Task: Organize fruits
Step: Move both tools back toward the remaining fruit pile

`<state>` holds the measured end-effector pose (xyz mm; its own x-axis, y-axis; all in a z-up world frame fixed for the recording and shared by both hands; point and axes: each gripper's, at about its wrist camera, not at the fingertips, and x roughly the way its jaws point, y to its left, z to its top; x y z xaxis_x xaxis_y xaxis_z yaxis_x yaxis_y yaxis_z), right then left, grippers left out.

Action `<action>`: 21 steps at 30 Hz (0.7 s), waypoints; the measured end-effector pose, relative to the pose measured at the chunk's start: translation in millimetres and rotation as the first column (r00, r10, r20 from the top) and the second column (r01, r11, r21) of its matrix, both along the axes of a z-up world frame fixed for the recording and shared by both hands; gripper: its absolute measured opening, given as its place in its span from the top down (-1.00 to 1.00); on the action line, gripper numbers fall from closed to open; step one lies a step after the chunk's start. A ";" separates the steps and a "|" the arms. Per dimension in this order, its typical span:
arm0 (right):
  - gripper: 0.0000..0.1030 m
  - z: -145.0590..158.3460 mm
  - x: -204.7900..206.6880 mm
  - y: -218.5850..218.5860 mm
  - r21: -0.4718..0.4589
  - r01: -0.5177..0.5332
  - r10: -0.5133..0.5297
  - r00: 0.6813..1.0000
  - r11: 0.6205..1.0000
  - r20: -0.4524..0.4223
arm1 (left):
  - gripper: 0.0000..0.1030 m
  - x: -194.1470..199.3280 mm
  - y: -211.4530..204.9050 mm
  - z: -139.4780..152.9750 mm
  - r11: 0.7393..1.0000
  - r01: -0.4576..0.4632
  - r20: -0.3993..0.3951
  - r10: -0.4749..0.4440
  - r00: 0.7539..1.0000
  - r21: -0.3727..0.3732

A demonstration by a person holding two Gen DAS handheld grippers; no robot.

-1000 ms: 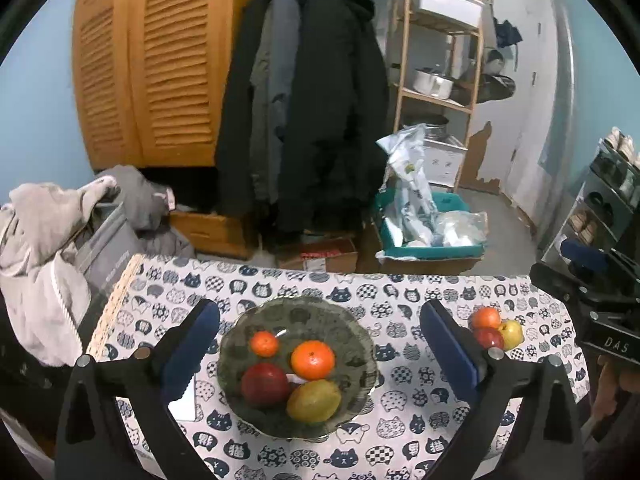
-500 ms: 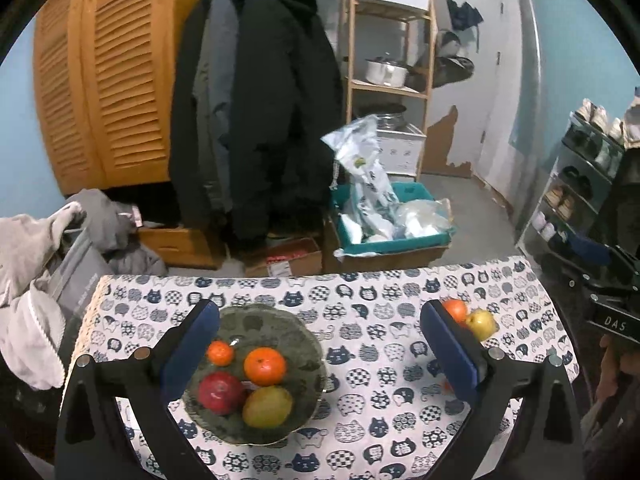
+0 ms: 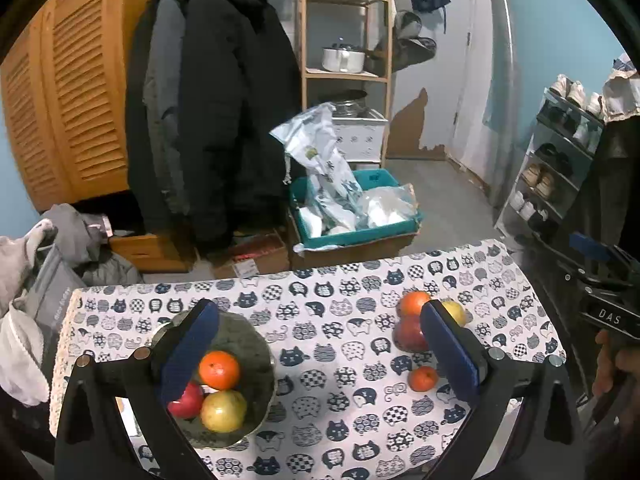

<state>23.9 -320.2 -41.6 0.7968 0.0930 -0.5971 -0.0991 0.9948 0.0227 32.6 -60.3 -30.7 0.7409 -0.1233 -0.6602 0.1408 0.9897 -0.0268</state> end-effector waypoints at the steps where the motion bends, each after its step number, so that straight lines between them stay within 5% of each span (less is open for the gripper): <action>1: -0.72 -0.7 0.0 -2.7 -0.004 0.008 -0.008 1.000 1.000 -0.001 | -0.97 1.6 -4.0 -1.0 1.000 0.007 -0.005 -0.007 1.000 -0.002; 21: -0.72 -57.9 24.9 -40.5 -0.041 0.088 -0.094 0.982 0.995 -0.167 | -0.97 41.7 -59.2 -60.2 0.997 0.079 -0.147 -0.079 0.986 -0.003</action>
